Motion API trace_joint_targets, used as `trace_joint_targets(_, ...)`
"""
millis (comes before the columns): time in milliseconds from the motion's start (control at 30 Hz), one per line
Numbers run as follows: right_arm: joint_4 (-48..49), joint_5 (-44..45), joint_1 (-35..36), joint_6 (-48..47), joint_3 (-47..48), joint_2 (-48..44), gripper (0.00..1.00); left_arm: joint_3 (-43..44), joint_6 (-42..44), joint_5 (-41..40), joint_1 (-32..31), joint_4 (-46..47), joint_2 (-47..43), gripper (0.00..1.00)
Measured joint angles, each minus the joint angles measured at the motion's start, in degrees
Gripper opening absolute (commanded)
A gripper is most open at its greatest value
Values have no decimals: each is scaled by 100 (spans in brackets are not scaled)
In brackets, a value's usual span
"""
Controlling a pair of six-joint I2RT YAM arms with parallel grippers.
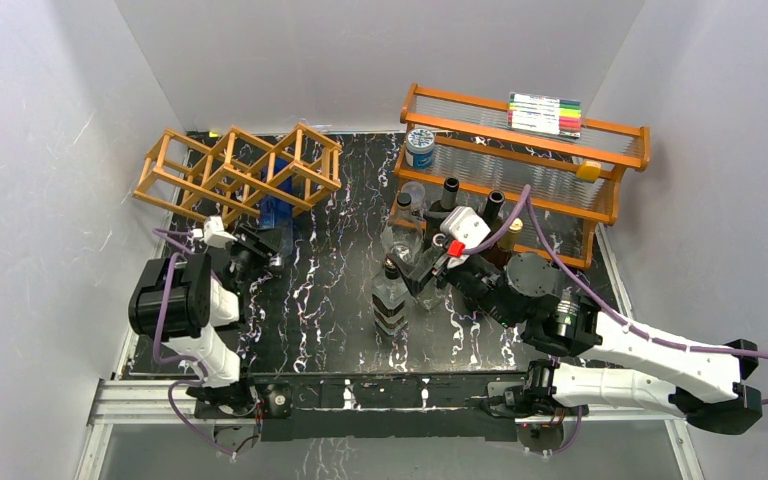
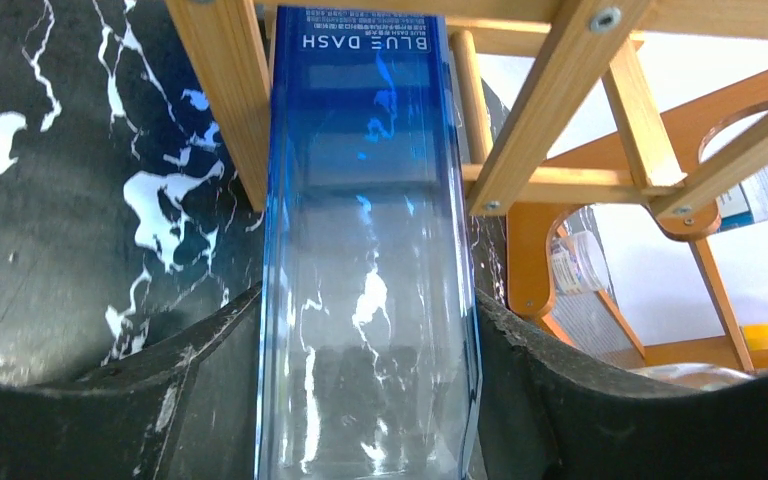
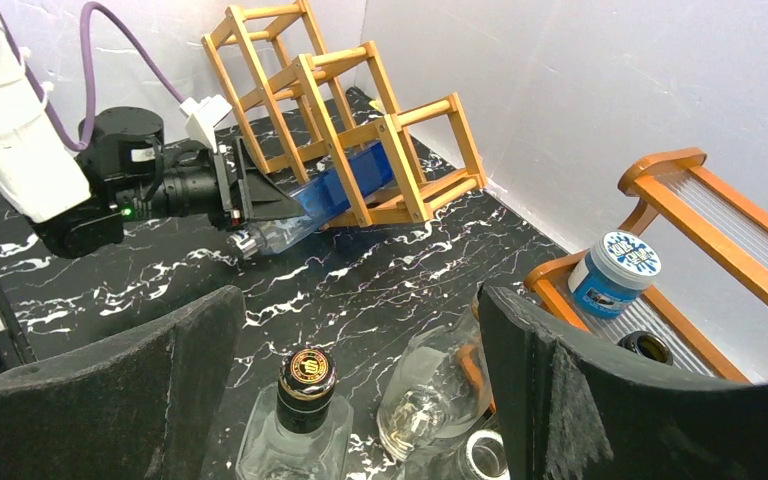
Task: Take the wine bottle off the wine rack
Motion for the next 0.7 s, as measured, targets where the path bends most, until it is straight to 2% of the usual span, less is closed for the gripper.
trace_joint_targets(233,22,-39,0,-7,-31,48,98,-643,-17,13,2,-140,-710,30)
trace_joint_targets(400,37,-61,0,-44,-35,149,98,-1051,-90,57,11,-767,-1641,23)
trace_joint_targets(467,61,-74,0,-83,-37,195,98,-1178,-116,94,17,-1333,-2256,20)
trace_joint_targets(533,70,-76,0,-155,-37,214,98,-1187,-118,166,31,-2371,-3202,15)
trace_joint_targets(567,116,-79,0,-181,-39,214,98,-1174,-120,247,28,-3261,-3950,13)
trace_joint_targets(633,232,-74,0,-256,-39,234,98,-1143,-85,317,26,-4234,-4765,11)
trace_joint_targets(700,337,-81,0,-350,-39,315,98,-1121,-225,518,26,-4756,-5152,10)
